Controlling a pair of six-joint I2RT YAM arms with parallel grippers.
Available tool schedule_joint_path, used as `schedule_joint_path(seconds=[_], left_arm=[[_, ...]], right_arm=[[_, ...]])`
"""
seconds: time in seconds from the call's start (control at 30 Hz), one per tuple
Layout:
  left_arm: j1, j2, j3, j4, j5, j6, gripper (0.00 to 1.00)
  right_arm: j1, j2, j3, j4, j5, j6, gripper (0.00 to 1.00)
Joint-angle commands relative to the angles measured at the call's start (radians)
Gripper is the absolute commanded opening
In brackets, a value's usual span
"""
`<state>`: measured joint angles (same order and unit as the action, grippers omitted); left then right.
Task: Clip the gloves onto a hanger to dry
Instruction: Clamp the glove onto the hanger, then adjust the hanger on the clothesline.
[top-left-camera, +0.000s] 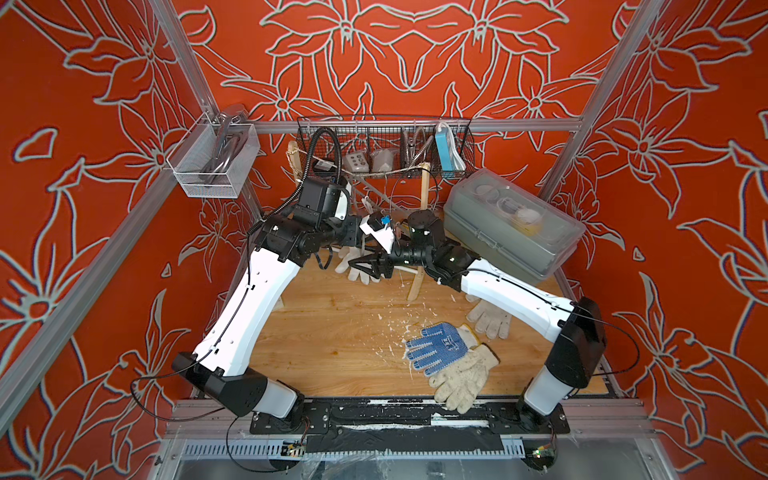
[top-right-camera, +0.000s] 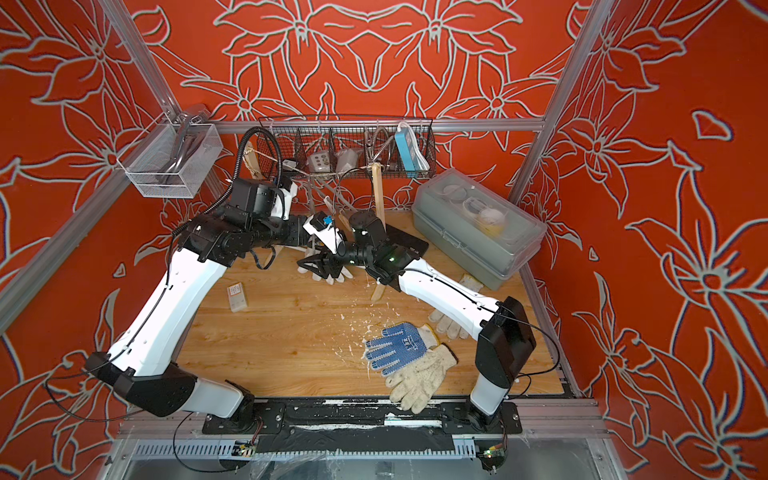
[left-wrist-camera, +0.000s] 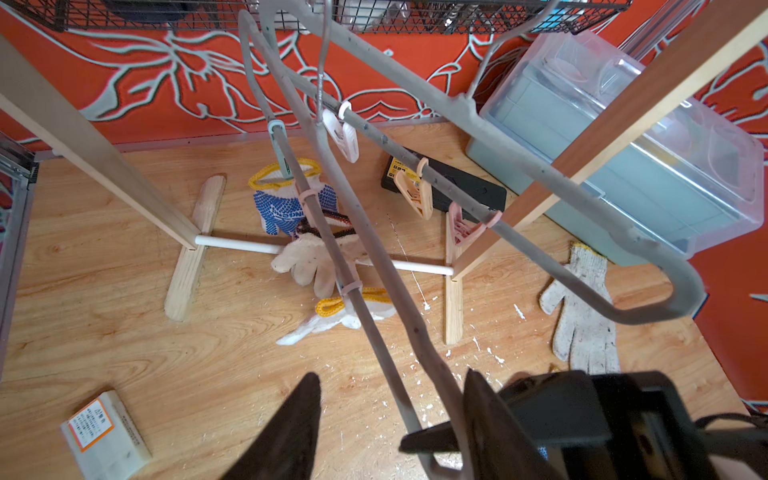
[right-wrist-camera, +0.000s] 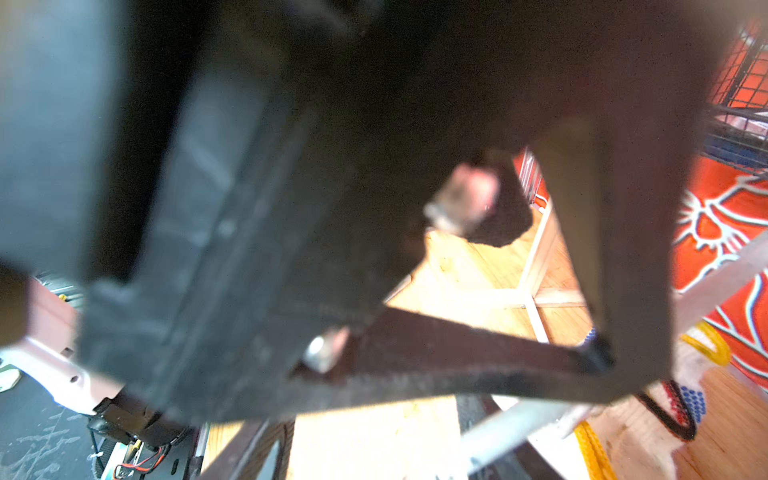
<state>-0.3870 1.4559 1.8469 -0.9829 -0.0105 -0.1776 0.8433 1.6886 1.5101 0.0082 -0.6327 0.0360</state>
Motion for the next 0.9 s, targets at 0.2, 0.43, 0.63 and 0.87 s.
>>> schedule_joint_path(seconds=[0.2,0.43,0.63,0.87], left_arm=[[0.004,0.048,0.106,-0.149,-0.072,0.162,0.45],[0.007,0.075,0.133,-0.230,-0.188,0.262,0.44],[0.016,0.071,0.138,-0.247,-0.260,0.314,0.41],[0.017,0.066,0.122,-0.245,-0.351,0.372,0.34]], right_arm=[[0.026,-0.016,0.014,-0.035,0.012,-0.026,0.64],[0.025,-0.057,-0.001,-0.097,0.050,-0.075,0.64],[0.022,-0.091,-0.018,-0.138,0.071,-0.096,0.65],[-0.018,-0.149,-0.049,-0.187,0.113,-0.115,0.65]])
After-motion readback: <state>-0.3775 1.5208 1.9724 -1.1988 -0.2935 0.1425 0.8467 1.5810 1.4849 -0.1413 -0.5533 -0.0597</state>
